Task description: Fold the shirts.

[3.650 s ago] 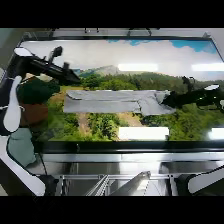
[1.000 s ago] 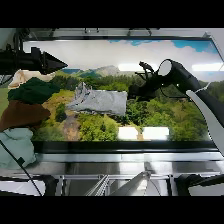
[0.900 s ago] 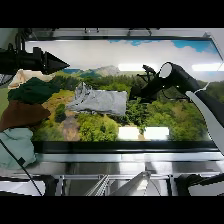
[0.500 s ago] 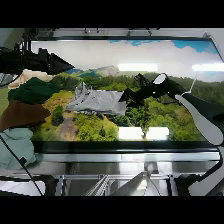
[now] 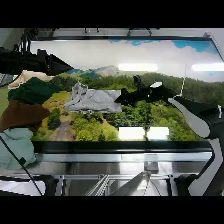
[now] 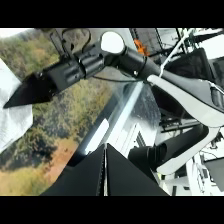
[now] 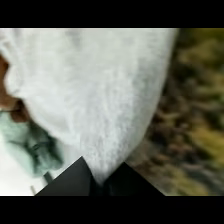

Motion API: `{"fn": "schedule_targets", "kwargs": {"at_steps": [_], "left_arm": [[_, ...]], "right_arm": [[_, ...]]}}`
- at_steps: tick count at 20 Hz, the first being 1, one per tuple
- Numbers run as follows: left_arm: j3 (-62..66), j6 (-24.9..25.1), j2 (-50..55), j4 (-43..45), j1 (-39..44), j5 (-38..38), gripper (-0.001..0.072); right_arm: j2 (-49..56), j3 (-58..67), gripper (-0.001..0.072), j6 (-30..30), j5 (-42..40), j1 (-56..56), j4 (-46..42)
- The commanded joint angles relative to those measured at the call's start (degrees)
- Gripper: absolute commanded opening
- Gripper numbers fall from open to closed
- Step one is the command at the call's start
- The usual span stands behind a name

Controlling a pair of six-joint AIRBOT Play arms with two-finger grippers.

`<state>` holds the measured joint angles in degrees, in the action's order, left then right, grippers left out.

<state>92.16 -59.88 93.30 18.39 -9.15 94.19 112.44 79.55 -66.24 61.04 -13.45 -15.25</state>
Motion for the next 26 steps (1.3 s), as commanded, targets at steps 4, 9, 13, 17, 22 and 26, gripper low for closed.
{"fn": "schedule_targets", "kwargs": {"at_steps": [4, 9, 13, 17, 22, 26], "left_arm": [[0.0, -0.2, 0.0, 0.0, 0.0, 2.8, 0.0005], [0.0, -0.2, 0.0, 0.0, 0.0, 3.1, 0.0005], [0.0, -0.2, 0.0, -0.1, 0.0, 3.2, 0.0005], [0.0, -0.2, 0.0, -0.1, 0.0, 3.1, 0.0005], [0.0, -0.2, 0.0, 0.0, 1.5, 2.0, 0.0005], [0.0, 0.0, 0.0, 0.0, 4.3, 1.8, 0.0005]], "right_arm": [[-20.2, 0.2, 0.0012, -1.5, 15.3, 12.2, -5.8], [-41.3, 0.2, 0.0013, -20.2, 15.6, 36.6, -27.2], [-42.7, 0.2, 0.0013, -22.2, 15.3, 52.7, -36.2], [-38.4, 0.2, 0.0013, -19.1, 3.8, 62.8, -36.1], [-33.3, 0.2, 0.0012, -21.3, 10.2, 71.3, -49.1], [-34.1, -3.6, 0.0013, -27.6, 17.7, 77.1, -61.0]]}}
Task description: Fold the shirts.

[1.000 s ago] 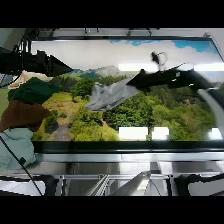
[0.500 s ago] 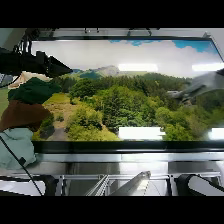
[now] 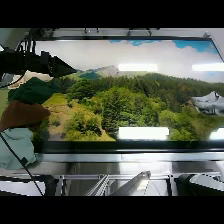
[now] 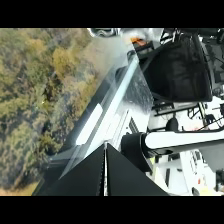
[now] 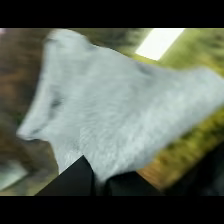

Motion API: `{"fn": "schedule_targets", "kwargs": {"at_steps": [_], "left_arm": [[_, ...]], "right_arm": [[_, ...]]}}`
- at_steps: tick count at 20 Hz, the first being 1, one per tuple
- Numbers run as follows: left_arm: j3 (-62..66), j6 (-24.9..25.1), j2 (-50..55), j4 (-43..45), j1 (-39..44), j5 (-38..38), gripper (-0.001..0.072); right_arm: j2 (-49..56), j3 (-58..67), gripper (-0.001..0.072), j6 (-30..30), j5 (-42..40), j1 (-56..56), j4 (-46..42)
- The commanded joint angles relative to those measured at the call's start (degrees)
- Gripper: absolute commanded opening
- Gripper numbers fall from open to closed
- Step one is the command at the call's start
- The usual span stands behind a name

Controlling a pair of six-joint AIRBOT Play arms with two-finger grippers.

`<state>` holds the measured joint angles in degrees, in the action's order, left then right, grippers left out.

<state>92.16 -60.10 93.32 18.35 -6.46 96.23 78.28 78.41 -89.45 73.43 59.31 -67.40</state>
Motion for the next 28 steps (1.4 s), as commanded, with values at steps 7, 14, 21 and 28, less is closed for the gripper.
{"fn": "schedule_targets", "kwargs": {"at_steps": [7, 14, 21, 28], "left_arm": [[0.0, 0.6, 0.0, 0.1, 5.7, -0.2, 0.0005], [0.0, 0.7, 0.0, 0.1, 5.9, -0.2, 0.0005], [0.0, 0.6, 0.0, -0.2, 4.7, 0.3, 0.0005], [11.5, -3.0, -0.2, -1.5, -3.9, -0.4, 0.0002]], "right_arm": [[-6.2, -26.1, 0.0012, -4.9, -3.7, 16.7, -9.1], [-10.4, -37.8, 0.0027, -1.8, -10.1, 28.0, -9.6], [-11.7, -25.8, 0.0620, 2.5, 2.5, 28.7, -10.0], [-15.4, -19.1, 0.0014, 10.8, 3.4, 12.4, 24.0]]}}
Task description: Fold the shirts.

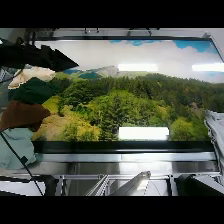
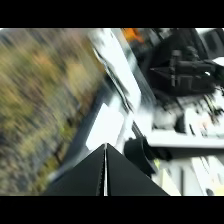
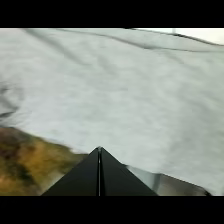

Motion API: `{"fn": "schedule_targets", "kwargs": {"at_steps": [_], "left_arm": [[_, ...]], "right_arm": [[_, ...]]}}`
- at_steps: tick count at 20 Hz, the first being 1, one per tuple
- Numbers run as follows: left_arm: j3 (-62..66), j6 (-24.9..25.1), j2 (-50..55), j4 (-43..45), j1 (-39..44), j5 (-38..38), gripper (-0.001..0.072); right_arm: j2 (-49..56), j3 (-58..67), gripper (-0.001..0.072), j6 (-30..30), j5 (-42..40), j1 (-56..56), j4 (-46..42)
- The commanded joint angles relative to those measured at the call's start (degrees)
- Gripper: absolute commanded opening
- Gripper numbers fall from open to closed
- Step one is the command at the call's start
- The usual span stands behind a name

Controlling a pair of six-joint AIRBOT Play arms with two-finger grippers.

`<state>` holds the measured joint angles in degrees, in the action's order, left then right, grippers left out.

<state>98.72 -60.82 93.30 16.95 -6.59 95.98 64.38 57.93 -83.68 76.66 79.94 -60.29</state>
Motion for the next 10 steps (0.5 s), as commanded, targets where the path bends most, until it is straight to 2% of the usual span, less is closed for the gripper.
{"fn": "schedule_targets", "kwargs": {"at_steps": [1, 3, 5, 10], "left_arm": [[5.3, -3.4, -0.8, 0.0, -5.3, 1.1, 0.0002], [0.2, -3.4, -4.3, 0.2, -7.1, 3.4, 0.0002], [-10.5, -0.9, -10.4, 2.7, -7.5, 3.4, 0.0002], [-42.9, 4.0, -27.5, 6.0, -7.6, -1.5, 0.0003]], "right_arm": [[-2.1, 1.4, 0.0014, 6.5, 0.5, -13.5, 20.6], [-4.0, 1.3, 0.0013, 7.4, 2.9, -26.2, 21.9], [-6.8, -0.8, 0.0012, 7.2, 2.9, -39.9, 21.8], [-15.3, -10.2, 0.0013, 6.8, -5.7, -69.2, 21.8]]}}
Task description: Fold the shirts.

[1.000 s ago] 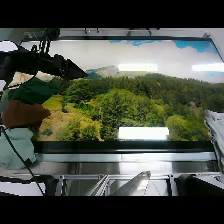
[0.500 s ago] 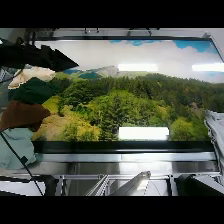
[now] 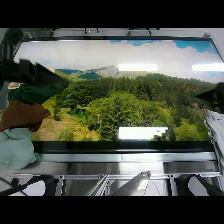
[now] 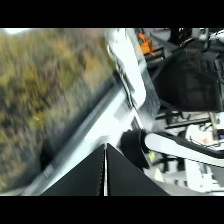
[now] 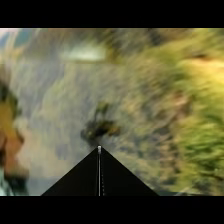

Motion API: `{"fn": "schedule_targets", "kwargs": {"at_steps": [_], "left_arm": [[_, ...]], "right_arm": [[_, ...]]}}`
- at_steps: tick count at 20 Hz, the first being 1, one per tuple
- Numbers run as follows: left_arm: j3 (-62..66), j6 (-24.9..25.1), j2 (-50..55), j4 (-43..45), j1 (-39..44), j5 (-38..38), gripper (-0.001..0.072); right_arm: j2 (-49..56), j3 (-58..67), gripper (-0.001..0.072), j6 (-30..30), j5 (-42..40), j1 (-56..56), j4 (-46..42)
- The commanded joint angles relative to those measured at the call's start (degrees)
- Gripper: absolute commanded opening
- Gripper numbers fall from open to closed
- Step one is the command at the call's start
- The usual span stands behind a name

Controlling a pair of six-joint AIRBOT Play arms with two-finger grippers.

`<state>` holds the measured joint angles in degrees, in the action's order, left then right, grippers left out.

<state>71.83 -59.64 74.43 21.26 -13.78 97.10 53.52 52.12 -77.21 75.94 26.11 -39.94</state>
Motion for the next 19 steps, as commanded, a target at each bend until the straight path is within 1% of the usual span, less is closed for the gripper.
{"fn": "schedule_targets", "kwargs": {"at_steps": [1, 4, 6, 8, 10, 19], "left_arm": [[-21.6, 3.5, -11.3, 1.7, -0.4, -3.8, 0.0003], [-33.6, 4.2, -17.7, 1.7, -0.4, -5.7, 0.0003], [-36.4, 4.8, -20.8, 1.7, -0.4, -6.3, 0.0003], [-36.7, 4.7, -22.6, 1.6, -0.4, -7.2, 0.0004], [-36.7, 4.5, -24.0, 1.5, -0.4, -7.3, 0.0005], [-36.7, 4.5, -26.8, 1.6, -0.4, -7.3, 0.0005]], "right_arm": [[-5.8, -5.8, 0.0013, 0.3, -7.1, -19.6, 1.4], [-5.6, -9.0, 0.0013, 0.2, -10.1, -28.3, -0.4], [-3.6, -9.7, 0.0013, 1.0, -10.1, -30.4, -0.5], [-2.3, -9.7, 0.0014, 0.8, -9.8, -30.6, 0.1], [-2.0, -9.7, 0.0014, -1.0, -7.5, -30.5, 0.2], [-2.0, -9.7, 0.0014, -1.0, -7.1, -30.5, 0.1]]}}
